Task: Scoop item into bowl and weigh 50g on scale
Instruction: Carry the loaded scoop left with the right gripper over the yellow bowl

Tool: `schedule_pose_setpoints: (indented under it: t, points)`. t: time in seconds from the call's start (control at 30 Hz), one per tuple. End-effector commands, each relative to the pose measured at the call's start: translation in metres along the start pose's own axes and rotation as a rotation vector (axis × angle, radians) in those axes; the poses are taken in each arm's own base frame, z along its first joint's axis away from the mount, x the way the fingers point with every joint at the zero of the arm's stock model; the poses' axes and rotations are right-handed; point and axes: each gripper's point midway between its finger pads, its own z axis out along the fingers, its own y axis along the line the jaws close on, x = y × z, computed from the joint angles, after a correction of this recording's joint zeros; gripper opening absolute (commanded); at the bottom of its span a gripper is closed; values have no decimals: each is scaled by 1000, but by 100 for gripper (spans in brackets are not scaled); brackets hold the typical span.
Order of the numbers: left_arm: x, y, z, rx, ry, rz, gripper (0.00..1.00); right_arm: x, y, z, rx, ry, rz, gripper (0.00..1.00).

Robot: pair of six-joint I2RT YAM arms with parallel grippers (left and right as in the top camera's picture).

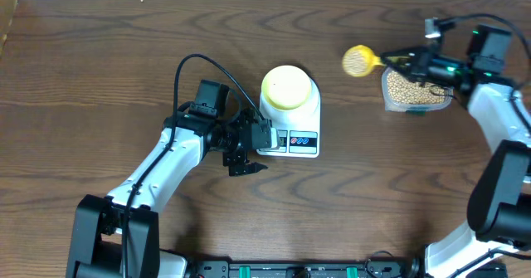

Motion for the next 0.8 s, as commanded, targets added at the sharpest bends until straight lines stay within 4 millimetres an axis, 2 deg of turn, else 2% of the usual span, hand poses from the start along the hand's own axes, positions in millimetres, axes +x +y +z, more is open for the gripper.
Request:
schedule_pose_setpoints:
  t: [0.0, 0.23, 0.4, 0.53, 0.77]
  points:
    - [1, -5, 3, 17, -8, -18, 98, 16, 19, 29, -58, 79, 25, 1]
    - [1, -5, 3, 17, -8, -18, 98, 43, 49, 74, -119, 181, -68, 1]
    - [1, -5, 3, 17, -8, -18, 98, 56, 58, 95, -124, 212, -117, 1]
    - [1, -5, 3, 17, -8, -18, 98, 64, 62, 105, -124, 226, -162, 1]
    - [1, -5, 3, 17, -8, -18, 98, 71, 61, 112, -126, 233, -273, 1]
